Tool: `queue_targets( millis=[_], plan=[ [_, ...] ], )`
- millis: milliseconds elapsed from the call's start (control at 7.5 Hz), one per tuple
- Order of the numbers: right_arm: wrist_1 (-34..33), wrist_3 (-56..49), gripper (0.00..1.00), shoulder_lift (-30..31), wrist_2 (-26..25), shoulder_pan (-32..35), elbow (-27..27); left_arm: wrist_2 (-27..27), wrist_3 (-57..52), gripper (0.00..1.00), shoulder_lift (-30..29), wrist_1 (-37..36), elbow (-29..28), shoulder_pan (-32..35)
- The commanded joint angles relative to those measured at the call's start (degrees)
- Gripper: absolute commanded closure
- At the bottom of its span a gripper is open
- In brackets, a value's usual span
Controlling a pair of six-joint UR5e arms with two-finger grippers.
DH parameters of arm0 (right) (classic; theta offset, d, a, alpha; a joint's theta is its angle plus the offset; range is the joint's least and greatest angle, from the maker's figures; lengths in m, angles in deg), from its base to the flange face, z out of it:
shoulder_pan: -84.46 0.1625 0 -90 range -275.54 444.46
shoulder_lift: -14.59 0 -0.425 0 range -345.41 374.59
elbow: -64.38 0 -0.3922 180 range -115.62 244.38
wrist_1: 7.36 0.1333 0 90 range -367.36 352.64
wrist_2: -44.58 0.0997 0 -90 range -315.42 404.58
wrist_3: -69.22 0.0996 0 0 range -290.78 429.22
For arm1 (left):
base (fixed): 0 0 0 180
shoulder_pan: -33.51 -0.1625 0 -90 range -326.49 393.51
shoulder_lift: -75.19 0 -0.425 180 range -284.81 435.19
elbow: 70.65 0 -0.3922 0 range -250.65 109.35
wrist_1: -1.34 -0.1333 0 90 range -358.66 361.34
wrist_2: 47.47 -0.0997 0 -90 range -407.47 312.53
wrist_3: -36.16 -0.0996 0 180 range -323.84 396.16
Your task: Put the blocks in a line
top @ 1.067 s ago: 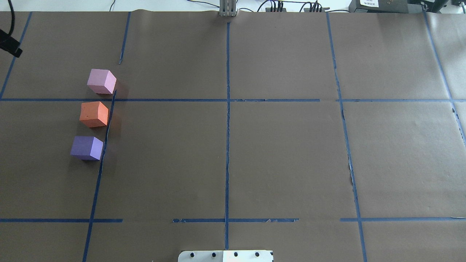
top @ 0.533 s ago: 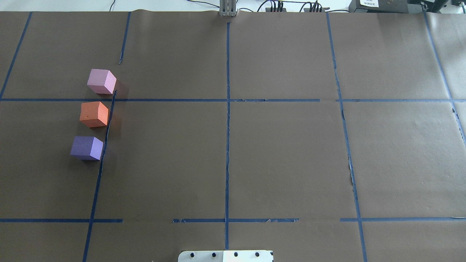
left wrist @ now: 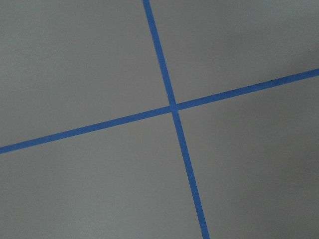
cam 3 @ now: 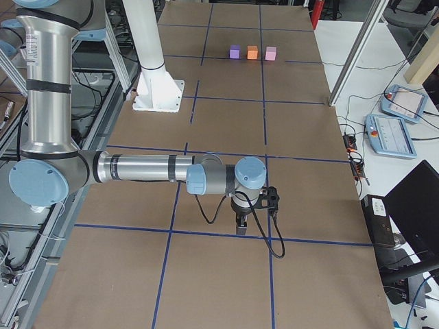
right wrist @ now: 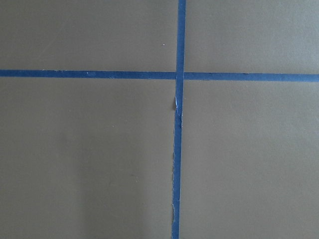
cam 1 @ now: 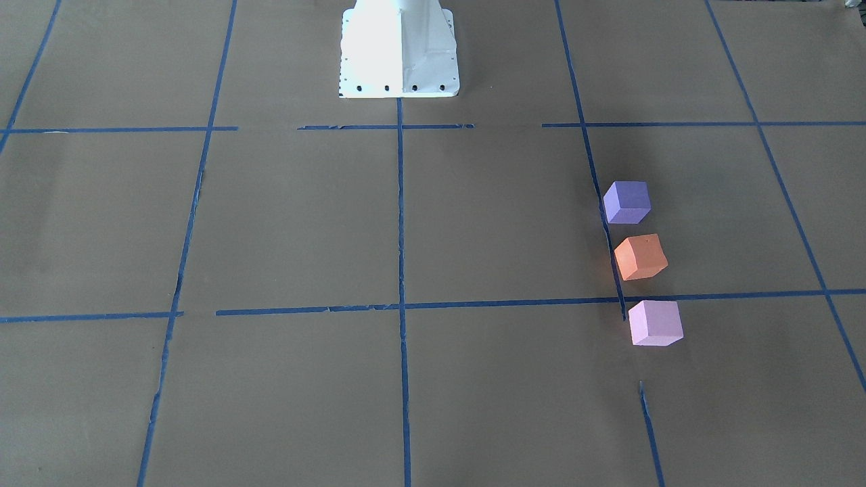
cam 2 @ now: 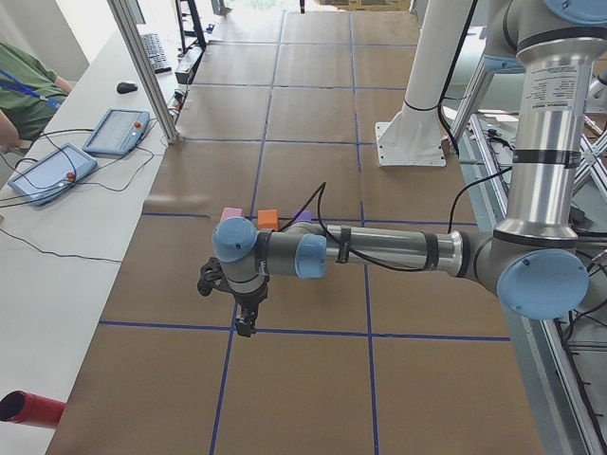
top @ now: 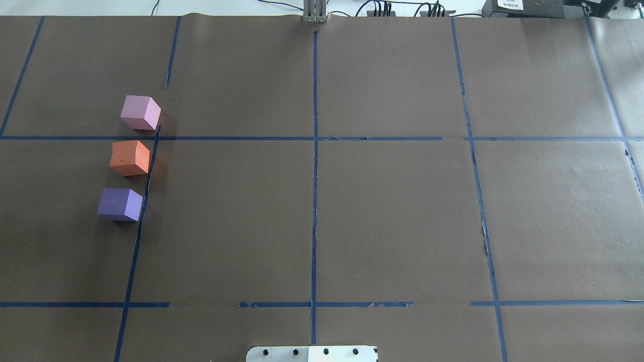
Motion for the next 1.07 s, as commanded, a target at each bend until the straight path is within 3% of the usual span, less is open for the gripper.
queue_targets(
  millis=[0,933],
  plan=[
    [0.0,0.0,0.0,0.0,0.0,-0.1,0.0,1.0,4.5,0.0,1.1,-0.2,-0.1,0.6],
    [0.0,0.0,0.0,0.0,0.0,-0.1,0.0,0.5,6.5,0.0,1.1,0.1,0.4,0.6]
  ],
)
